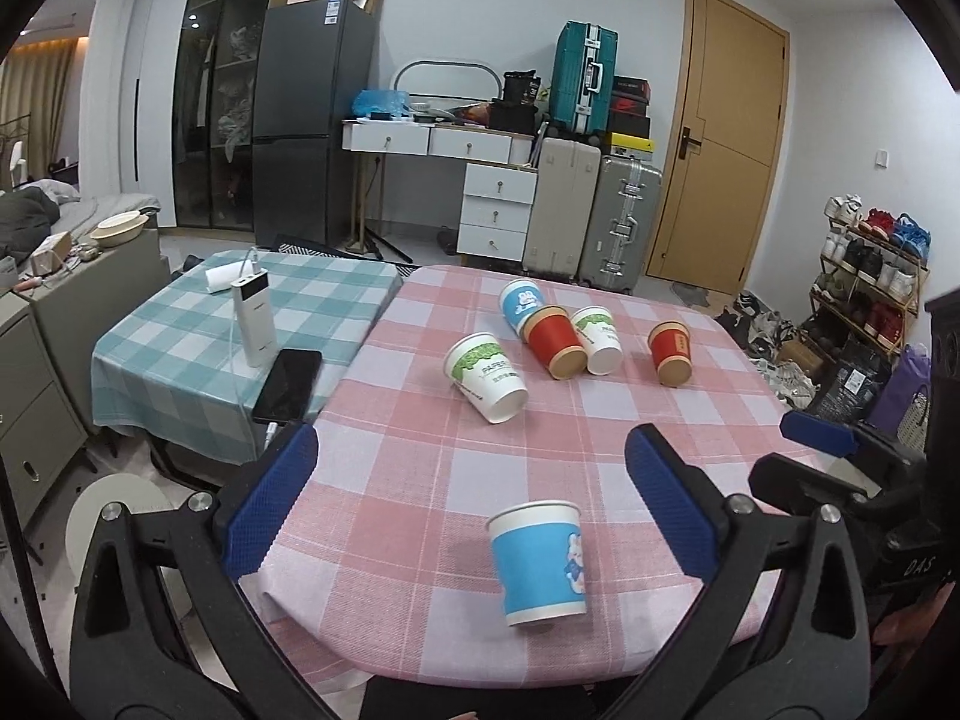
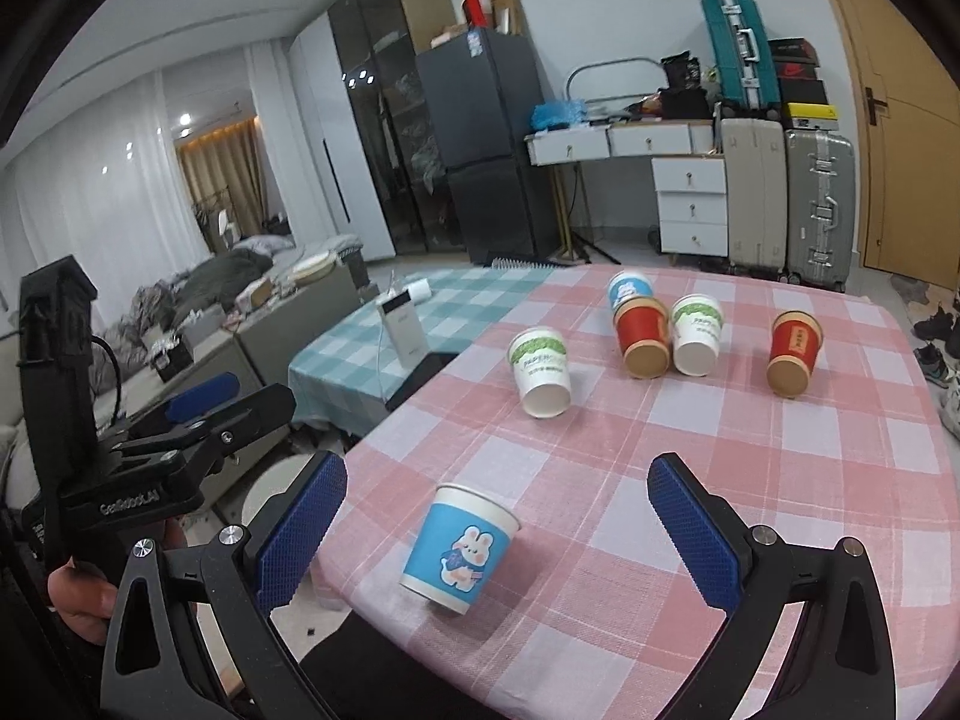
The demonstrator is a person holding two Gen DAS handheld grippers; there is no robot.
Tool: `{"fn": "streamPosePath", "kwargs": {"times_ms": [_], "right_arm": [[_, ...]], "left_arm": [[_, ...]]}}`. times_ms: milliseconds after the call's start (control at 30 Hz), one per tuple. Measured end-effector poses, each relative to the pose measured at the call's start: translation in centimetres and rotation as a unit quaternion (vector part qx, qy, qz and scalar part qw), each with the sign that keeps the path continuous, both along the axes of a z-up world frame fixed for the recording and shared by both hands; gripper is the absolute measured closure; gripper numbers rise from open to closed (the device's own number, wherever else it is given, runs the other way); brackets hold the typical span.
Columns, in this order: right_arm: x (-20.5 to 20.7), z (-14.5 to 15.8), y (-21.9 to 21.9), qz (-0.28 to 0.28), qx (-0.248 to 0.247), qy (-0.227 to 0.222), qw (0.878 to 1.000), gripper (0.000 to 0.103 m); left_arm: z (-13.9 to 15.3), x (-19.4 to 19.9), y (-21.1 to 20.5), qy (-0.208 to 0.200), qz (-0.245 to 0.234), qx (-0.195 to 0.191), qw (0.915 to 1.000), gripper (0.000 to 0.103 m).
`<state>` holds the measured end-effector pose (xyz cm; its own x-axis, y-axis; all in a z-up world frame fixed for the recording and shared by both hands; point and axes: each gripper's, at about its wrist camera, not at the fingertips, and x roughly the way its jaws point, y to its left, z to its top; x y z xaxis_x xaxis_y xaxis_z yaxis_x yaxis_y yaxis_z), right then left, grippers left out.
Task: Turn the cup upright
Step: 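Bring the right gripper to the blue cup and close on it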
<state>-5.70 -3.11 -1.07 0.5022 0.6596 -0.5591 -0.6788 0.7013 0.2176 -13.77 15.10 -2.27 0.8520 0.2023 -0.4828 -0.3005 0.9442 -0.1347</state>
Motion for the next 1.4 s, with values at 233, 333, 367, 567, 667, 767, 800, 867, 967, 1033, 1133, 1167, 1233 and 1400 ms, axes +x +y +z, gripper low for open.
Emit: {"fn": "streamPosePath", "kwargs": {"times_ms": [233,333,367,567,667,767,800,867,967,1033,1133,1167,1233,1400], "right_arm": [[2.7,-2.0,4.3,0.039,-0.04,0.093,0.994,0.0],[4.3,-4.3,6.0,0.051,-0.067,0.147,0.986,0.0],[4.6,-5.0,6.4,0.052,-0.075,0.156,0.984,0.001],[7.7,-9.5,7.4,0.047,-0.059,0.272,0.959,0.001],[9.3,-11.6,7.5,0.025,-0.049,0.341,0.939,0.001],[10.7,-13.2,7.7,0.005,-0.036,0.403,0.914,0.001],[11.0,-13.3,7.9,0.005,-0.034,0.412,0.91,0.001],[11.3,-13.3,8.7,0.011,-0.045,0.411,0.911,0.001],[11.5,-13.5,10.2,0.023,-0.072,0.411,0.909,0.001],[11.7,-14.1,11.0,0.022,-0.086,0.419,0.904,0.001],[12.0,-15.0,11.8,0.022,-0.099,0.424,0.9,0.001],[11.9,-15.3,12.1,0.022,-0.103,0.423,0.9,0.001],[11.8,-15.4,12.6,0.025,-0.11,0.42,0.901,0.002],[11.6,-15.9,12.8,0.022,-0.119,0.423,0.898,0.013]], "left_arm": [[-1.3,-1.8,2.2,-0.005,0.02,-0.02,0.9996,0.0],[-2.5,-2.3,3.5,-0.002,0.03,-0.027,0.9992,0.0],[-2.8,-2.5,4.0,-0.001,0.033,-0.031,0.999,0.0],[-6.0,-2.4,7.2,0.02,0.044,-0.077,0.9958,0.001],[-7.3,-2.0,8.2,0.027,0.05,-0.089,0.9944,0.001],[-8.6,-1.3,8.6,0.041,0.053,-0.083,0.9943,0.001],[-9.1,-1.0,8.8,0.045,0.052,-0.085,0.9939,0.001],[-9.9,-0.6,9.1,0.051,0.05,-0.092,0.9932,0.001],[-10.7,-0.1,9.3,0.058,0.048,-0.096,0.9926,0.001],[-11.2,0.3,9.6,0.065,0.046,-0.096,0.9922,0.001],[-11.9,0.5,10.0,0.07,0.044,-0.103,0.9912,0.001],[-12.0,0.6,10.1,0.071,0.044,-0.105,0.9909,0.001],[-12.4,0.8,10.3,0.072,0.043,-0.11,0.9904,0.001],[-12.6,0.7,10.4,0.073,0.042,-0.117,0.9895,0.001]]}}
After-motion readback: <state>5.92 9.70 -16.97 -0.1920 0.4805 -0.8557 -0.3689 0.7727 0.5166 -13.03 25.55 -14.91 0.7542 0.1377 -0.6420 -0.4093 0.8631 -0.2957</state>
